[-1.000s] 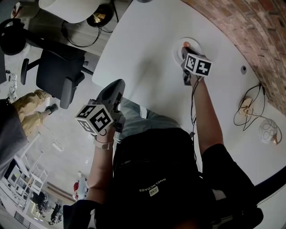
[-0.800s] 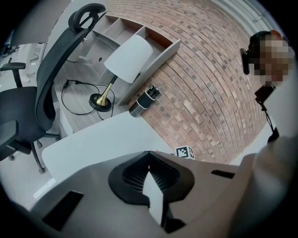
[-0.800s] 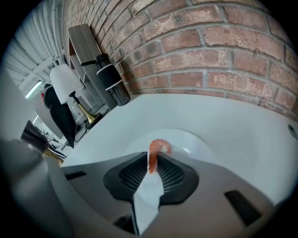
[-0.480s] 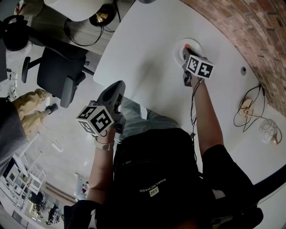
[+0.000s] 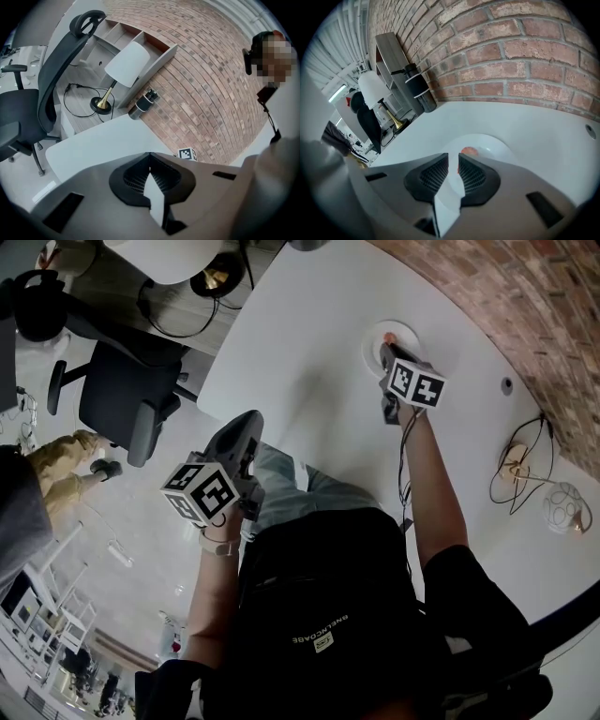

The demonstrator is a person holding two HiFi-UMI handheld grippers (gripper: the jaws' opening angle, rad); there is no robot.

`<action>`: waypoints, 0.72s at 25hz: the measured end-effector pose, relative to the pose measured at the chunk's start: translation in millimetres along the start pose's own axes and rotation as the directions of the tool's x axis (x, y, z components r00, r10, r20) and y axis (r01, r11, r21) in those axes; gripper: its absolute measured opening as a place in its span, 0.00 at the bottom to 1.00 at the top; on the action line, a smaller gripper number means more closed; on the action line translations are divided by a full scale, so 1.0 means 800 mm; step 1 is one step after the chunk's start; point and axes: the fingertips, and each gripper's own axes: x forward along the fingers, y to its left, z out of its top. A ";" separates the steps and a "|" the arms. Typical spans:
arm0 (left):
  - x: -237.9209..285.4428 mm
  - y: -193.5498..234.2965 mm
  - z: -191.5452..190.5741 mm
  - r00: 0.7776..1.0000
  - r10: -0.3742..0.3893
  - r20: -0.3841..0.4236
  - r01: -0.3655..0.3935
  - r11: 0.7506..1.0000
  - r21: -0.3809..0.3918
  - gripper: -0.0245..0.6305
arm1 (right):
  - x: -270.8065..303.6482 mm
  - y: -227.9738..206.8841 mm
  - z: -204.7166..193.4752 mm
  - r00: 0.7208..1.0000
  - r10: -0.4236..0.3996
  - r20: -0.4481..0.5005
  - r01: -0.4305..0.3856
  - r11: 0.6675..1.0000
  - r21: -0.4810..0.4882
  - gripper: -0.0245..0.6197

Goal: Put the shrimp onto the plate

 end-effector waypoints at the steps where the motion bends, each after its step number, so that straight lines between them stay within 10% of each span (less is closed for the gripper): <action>1: -0.001 -0.002 0.000 1.000 -0.004 0.001 0.004 1.000 0.003 0.04 | -0.004 0.003 0.001 1.000 0.002 0.005 -0.002 1.000 -0.005 0.11; 18: -0.013 -0.046 0.010 0.993 -0.111 -0.033 0.114 0.989 0.093 0.04 | -0.118 0.031 0.022 0.989 -0.004 0.146 -0.004 0.999 0.054 0.11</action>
